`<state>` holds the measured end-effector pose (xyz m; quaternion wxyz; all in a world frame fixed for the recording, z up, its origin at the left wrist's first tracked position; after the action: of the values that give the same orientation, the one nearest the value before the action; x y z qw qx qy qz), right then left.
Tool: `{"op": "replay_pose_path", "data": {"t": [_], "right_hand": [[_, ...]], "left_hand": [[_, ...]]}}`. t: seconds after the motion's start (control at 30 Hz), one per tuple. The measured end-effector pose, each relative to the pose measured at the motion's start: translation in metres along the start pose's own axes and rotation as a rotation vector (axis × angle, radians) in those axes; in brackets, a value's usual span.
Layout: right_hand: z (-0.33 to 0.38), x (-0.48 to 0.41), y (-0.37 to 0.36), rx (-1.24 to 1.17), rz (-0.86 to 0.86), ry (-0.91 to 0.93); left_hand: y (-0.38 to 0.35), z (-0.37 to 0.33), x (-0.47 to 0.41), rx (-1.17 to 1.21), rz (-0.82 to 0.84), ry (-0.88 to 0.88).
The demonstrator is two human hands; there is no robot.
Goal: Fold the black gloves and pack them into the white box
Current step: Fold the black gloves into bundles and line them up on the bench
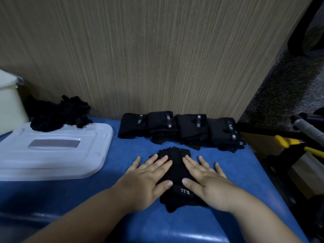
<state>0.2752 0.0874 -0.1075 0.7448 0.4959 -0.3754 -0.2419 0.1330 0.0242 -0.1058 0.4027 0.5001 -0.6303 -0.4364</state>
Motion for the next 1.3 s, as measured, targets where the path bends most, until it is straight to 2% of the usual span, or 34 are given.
{"op": "replay_pose_path", "data": {"t": [0.13, 0.23, 0.33, 0.4, 0.47, 0.6, 0.83, 1.0, 1.07, 1.23, 1.3], "right_hand": [[-0.012, 0.005, 0.007, -0.024, -0.026, -0.054], [-0.022, 0.006, 0.018, -0.070, -0.133, -0.036], [-0.024, 0.009, 0.039, -0.175, -0.337, 0.086], [-0.019, 0.013, 0.049, -0.226, -0.394, 0.189], [-0.014, 0.015, 0.048, -0.239, -0.351, 0.249], [-0.014, 0.010, 0.031, -0.248, -0.203, 0.253], [-0.016, 0.008, 0.028, -0.291, -0.168, 0.248], [-0.008, 0.012, 0.034, -0.343, -0.164, 0.275], [-0.006, 0.014, 0.035, -0.402, -0.140, 0.275], [-0.002, 0.019, 0.036, -0.530, -0.033, 0.267], [0.000, 0.019, 0.034, -0.549, -0.032, 0.249]], "left_hand": [[0.002, 0.008, 0.004, -0.043, 0.030, 0.032], [0.004, 0.016, 0.007, -0.068, 0.032, 0.033], [0.017, 0.010, 0.010, 0.030, -0.090, -0.091], [0.028, 0.000, 0.013, 0.136, -0.172, -0.199], [0.031, -0.009, 0.014, 0.225, -0.192, -0.265], [0.022, -0.012, 0.012, 0.337, -0.189, -0.264], [0.015, -0.005, 0.005, 0.349, -0.216, -0.210], [0.019, -0.002, 0.002, 0.369, -0.346, -0.141], [0.019, 0.003, 0.002, 0.447, -0.355, -0.079], [0.019, 0.013, 0.001, 0.846, -0.353, 0.062], [0.018, 0.017, 0.001, 0.895, -0.372, 0.120]]}}
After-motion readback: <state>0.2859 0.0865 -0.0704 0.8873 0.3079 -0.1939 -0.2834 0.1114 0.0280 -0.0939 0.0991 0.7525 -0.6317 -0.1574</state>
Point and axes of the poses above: each hand's wrist, its own x-axis away from the middle knuckle, its own y-axis out of the back of the hand, z = x × y, the point moved 8 cm from there along -x, towards the middle knuckle, and after that the axes turned 3 degrees about -y, right-handed, at the moved point
